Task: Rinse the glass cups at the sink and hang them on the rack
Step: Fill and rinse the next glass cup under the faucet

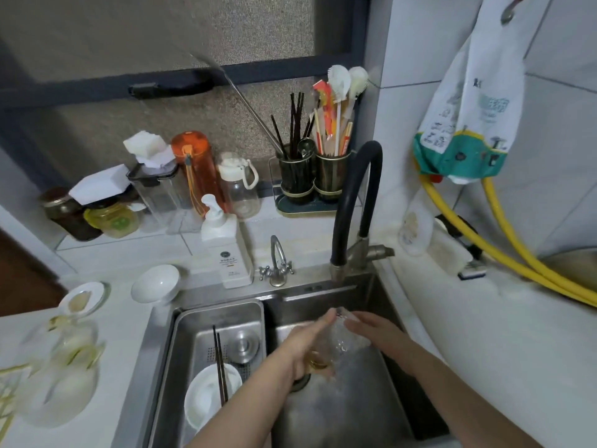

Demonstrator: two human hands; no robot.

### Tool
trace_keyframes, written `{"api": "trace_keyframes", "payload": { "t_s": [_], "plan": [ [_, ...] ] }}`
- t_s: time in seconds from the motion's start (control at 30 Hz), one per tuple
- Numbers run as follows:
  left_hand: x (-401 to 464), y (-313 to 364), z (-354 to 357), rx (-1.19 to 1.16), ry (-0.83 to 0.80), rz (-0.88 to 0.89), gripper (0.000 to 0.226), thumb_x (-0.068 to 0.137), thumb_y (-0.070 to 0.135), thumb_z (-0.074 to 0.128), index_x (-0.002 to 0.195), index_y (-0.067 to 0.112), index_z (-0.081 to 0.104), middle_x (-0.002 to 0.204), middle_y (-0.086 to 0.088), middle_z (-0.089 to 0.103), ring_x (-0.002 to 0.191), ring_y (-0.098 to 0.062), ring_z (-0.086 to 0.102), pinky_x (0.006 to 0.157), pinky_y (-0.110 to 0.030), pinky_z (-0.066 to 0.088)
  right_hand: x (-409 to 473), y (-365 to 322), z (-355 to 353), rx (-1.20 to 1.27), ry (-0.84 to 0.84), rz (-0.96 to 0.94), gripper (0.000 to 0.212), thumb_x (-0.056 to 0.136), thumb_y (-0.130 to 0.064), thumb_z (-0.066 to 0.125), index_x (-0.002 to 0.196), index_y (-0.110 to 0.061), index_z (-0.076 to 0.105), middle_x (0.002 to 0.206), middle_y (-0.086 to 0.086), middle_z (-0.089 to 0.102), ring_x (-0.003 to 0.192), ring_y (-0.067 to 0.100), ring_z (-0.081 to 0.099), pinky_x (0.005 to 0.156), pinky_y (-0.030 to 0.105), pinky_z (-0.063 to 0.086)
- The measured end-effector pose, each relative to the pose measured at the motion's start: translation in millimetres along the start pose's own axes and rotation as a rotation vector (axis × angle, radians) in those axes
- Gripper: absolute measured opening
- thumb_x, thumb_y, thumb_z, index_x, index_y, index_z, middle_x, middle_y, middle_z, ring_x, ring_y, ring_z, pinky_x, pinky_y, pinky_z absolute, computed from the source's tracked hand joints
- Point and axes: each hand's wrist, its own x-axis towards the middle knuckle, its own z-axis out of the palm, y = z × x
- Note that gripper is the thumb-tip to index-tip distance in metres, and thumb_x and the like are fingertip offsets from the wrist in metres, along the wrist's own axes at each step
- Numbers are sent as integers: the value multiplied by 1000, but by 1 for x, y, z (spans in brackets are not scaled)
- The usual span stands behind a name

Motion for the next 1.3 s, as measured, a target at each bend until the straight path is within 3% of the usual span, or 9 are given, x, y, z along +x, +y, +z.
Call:
{"api": "trace_keyframes", "payload": {
  "t_s": [0.13, 0.27, 0.37, 0.47, 0.63, 0.7, 0.83, 0.93, 1.3],
  "plan": [
    [0, -7, -6, -96, -109, -113, 50, 74, 50, 72, 107, 14, 65, 105, -16, 68, 98, -35, 65, 76, -51, 57, -5, 3, 8, -59, 75, 70, 24, 94, -39, 55, 109, -23, 64, 108, -2, 68, 87, 2, 62, 65, 13, 45],
    [0, -17, -12, -114, -130, -165, 73, 57, 49, 77, 113, 4, 63, 91, -16, 74, 85, -33, 70, 67, -46, 60, -4, 0, 16, -104, 163, 235, 32, 92, -46, 53, 109, -20, 62, 79, -7, 58, 71, 5, 54, 55, 17, 41],
    [-4, -22, -14, -146, -126, -206, 87, 53, 49, 82, 121, 0, 58, 110, -25, 67, 96, -39, 67, 60, -44, 60, -7, -2, 19, -149, 150, 286, 47, 93, -52, 47, 113, -11, 62, 95, 4, 66, 74, 10, 57, 54, 20, 43],
    [-11, -28, -16, -128, -127, -242, 75, 74, 52, 73, 123, -2, 56, 112, -25, 65, 93, -38, 66, 54, -41, 60, -14, -7, 24, -198, 171, 317, 60, 91, -59, 45, 122, -10, 59, 105, 10, 62, 74, 15, 58, 57, 24, 46],
    [-15, -43, -25, -66, -167, -305, 73, 80, 58, 64, 119, -3, 61, 109, -23, 70, 87, -36, 71, 60, -36, 59, -19, -9, 35, -193, 164, 375, 85, 76, -73, 53, 131, -8, 54, 127, 17, 60, 105, 32, 62, 80, 39, 55],
    [-17, -49, -29, -87, -170, -321, 69, 80, 58, 63, 113, -3, 64, 101, -23, 73, 88, -36, 72, 66, -38, 59, -22, -9, 42, -197, 191, 370, 82, 76, -71, 56, 130, -8, 56, 127, 17, 60, 110, 32, 61, 86, 38, 53],
    [-26, -60, -32, -104, -167, -329, 63, 84, 54, 60, 85, -8, 67, 85, -23, 73, 78, -33, 72, 72, -40, 58, -26, -7, 54, -227, 239, 384, 83, 76, -74, 53, 126, -8, 58, 123, 17, 63, 90, 27, 65, 57, 28, 49],
    [-28, -69, -35, -105, -168, -344, 65, 85, 55, 60, 87, -10, 68, 85, -24, 73, 77, -32, 72, 70, -38, 58, -33, -2, 65, -232, 269, 408, 87, 75, -78, 48, 129, -10, 55, 124, 17, 60, 81, 22, 57, 51, 27, 41],
    [-39, -89, -42, -205, -129, -263, 57, 82, 50, 68, 98, -5, 67, 83, -22, 73, 68, -34, 73, 58, -39, 61, -58, 27, 70, 38, 216, 330, 65, 69, -66, 68, 115, -20, 64, 111, 7, 64, 93, 20, 62, 77, 33, 50]
  ]
}}
